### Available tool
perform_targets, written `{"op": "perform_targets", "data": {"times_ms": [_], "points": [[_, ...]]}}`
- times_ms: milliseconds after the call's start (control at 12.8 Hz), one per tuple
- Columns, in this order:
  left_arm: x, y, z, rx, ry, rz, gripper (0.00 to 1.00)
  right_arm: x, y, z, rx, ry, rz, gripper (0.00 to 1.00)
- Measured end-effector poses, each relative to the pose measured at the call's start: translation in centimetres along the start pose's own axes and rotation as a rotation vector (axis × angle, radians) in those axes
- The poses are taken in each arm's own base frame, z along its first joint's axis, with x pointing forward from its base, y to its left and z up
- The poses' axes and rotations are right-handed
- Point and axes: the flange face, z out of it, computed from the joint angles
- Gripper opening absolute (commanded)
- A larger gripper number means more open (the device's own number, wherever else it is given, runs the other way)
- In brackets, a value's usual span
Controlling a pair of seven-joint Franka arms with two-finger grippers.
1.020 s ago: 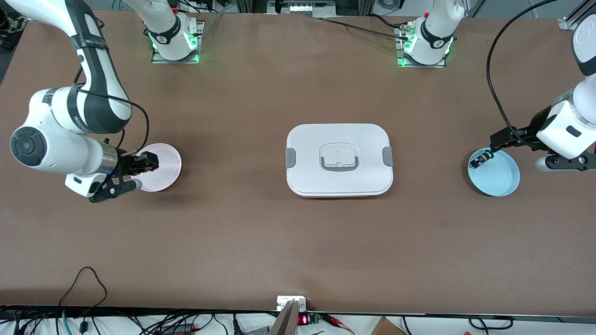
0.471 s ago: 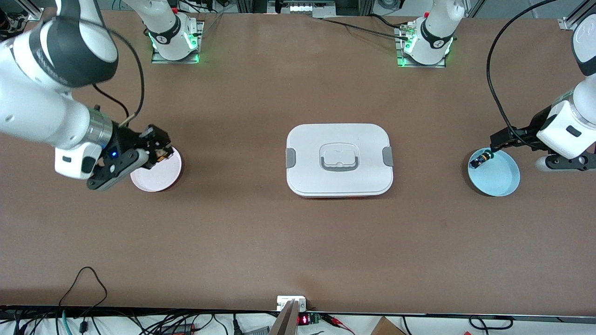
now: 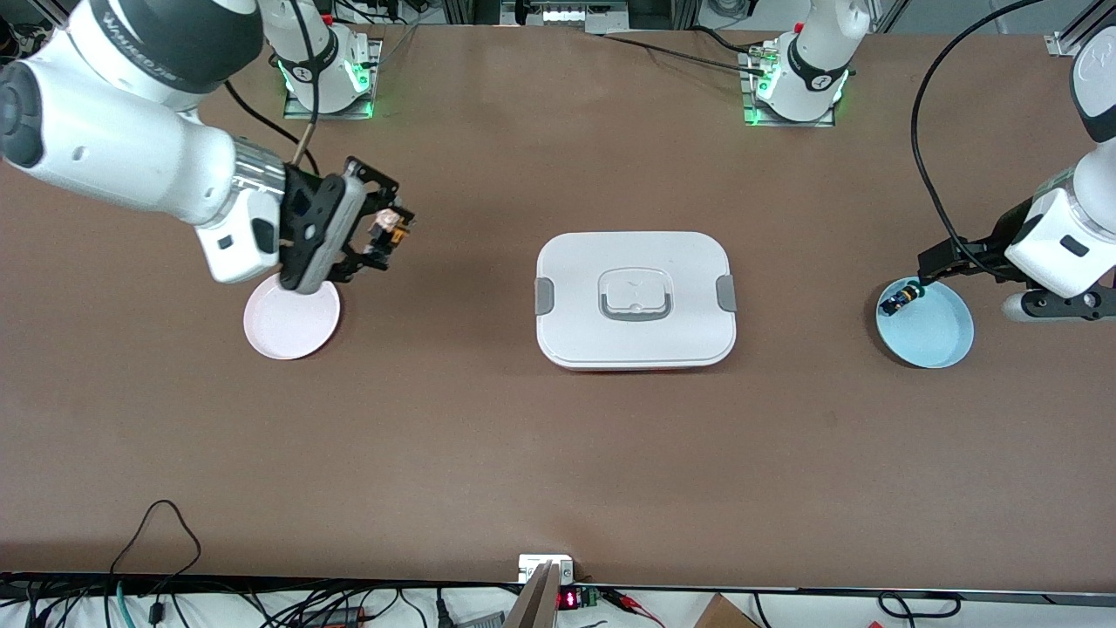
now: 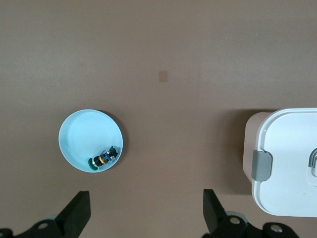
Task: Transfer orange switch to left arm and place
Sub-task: 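Carry the switch over the box while the left gripper reaches toward it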
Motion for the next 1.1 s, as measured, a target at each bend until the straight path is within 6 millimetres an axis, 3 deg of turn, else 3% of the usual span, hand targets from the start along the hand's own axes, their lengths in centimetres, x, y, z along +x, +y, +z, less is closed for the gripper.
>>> {"op": "perform_targets", "data": {"times_ms": [235, 627, 863, 1098], "points": [[0.0, 0.0, 0.0, 0.0, 0.0, 0.0, 1.0, 0.3, -0.1, 2.5, 0.122, 0.077, -0.136, 0.1], [0.0, 0.1, -0.2, -0.004, 0.004, 0.0, 1.0, 1.6, -0.8, 4.5, 0.274, 0.267, -0.235, 0.1], [0.1, 1.5, -2.8, -0.026, 0.06, 0.022, 1.0, 2.7, -1.4, 5.7, 0.346, 0.412, -0.25, 0.1], [0.3, 3.0, -4.9, -0.08, 0.105, 0.037, 1.0, 2.9, -0.7, 9.1, 0.398, 0.564, -0.284, 0.1]]}}
